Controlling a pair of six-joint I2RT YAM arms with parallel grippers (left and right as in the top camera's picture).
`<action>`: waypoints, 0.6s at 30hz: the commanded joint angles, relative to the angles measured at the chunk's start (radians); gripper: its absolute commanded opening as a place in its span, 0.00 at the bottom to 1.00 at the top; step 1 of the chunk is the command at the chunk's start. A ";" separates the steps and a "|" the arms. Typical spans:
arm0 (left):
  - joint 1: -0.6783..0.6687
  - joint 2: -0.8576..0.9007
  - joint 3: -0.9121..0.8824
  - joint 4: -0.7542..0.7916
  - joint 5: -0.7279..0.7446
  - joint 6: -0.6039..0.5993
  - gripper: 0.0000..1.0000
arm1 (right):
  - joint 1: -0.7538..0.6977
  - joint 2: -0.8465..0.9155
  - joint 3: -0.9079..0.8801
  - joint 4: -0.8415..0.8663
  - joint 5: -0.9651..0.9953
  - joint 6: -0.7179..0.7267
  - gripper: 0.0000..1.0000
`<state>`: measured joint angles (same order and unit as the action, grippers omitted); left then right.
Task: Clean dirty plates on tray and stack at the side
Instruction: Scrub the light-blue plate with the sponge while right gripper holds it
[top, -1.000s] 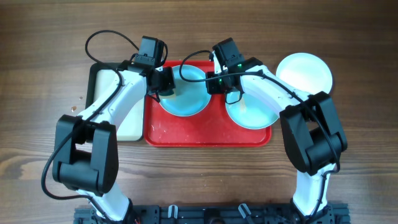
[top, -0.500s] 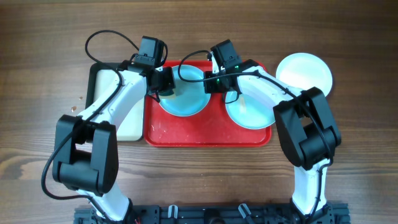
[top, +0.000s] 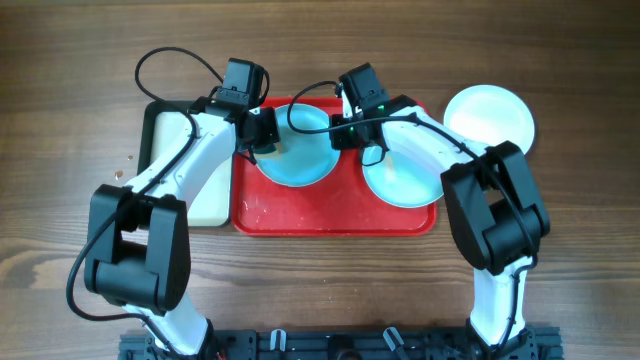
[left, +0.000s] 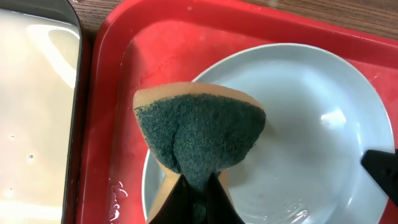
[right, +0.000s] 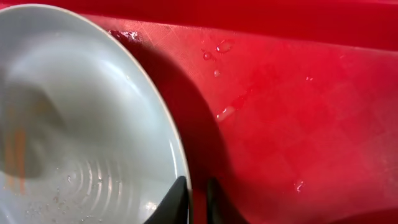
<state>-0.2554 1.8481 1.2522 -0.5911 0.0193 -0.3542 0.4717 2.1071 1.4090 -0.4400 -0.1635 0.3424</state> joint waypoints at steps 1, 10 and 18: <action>-0.007 0.007 0.006 -0.006 -0.017 0.010 0.04 | 0.005 -0.035 -0.002 0.004 0.030 -0.003 0.07; -0.007 0.007 0.006 -0.015 -0.017 0.010 0.04 | 0.004 -0.065 -0.002 0.003 0.029 -0.029 0.21; -0.007 0.007 0.006 -0.018 -0.018 0.010 0.04 | 0.005 -0.074 -0.002 -0.003 0.045 -0.032 0.14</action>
<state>-0.2554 1.8481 1.2522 -0.6094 0.0193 -0.3542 0.4744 2.0602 1.4090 -0.4404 -0.1444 0.3290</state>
